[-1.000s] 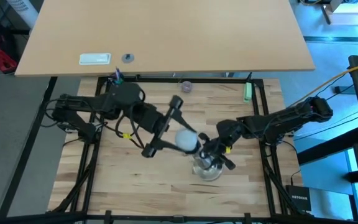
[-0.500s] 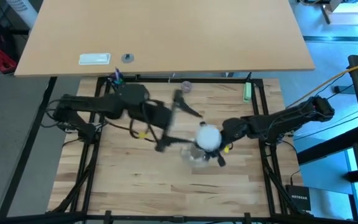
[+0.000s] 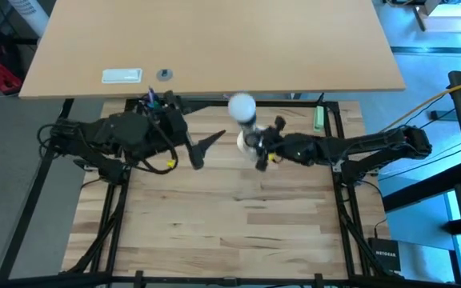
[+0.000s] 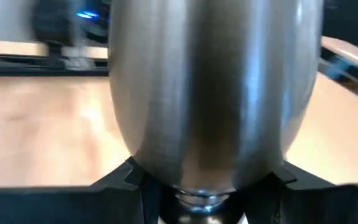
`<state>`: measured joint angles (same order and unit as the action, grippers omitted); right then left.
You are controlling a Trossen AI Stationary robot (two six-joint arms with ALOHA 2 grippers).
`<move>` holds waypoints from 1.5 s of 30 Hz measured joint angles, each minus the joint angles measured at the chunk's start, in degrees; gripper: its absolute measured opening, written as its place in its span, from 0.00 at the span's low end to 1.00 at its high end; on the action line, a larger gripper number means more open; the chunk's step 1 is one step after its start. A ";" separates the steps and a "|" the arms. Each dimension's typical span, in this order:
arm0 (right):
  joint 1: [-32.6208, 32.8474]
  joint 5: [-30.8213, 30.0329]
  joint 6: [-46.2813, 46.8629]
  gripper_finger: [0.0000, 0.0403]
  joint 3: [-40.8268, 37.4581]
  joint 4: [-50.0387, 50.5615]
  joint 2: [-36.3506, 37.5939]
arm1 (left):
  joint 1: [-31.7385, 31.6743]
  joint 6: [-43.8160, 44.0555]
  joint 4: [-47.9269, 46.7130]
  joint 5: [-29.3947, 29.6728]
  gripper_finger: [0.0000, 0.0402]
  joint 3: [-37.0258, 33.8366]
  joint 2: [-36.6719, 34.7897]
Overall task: Screw lightbulb
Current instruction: Insert the lightbulb into the silver lamp
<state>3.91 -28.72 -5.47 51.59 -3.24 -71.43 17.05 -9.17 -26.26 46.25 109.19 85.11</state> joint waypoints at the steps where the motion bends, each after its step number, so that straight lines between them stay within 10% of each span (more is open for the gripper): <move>1: -1.23 -1.27 0.01 0.39 0.00 -0.16 -0.26 | 0.31 0.65 0.36 1.76 0.87 0.00 0.28; 10: -10.25 -1.39 0.21 0.39 -0.04 -0.14 -5.00 | -2.21 -1.08 13.40 5.91 0.84 -0.23 4.70; 22: -11.57 -2.22 1.30 0.39 -0.15 0.54 -6.44 | -7.01 -6.31 19.76 26.32 0.83 -0.22 9.28; 36: -12.56 -1.76 -1.47 0.39 -0.15 -0.22 -6.44 | -5.45 -13.82 31.13 26.68 0.83 -0.22 8.02; 45: -12.56 -1.30 -1.70 0.39 -0.15 -3.34 -6.44 | -7.60 2.50 18.88 23.56 0.83 -0.20 8.64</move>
<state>-8.64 -30.02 -7.16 51.44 -6.58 -77.87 9.45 -6.66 -7.38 69.80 108.99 93.75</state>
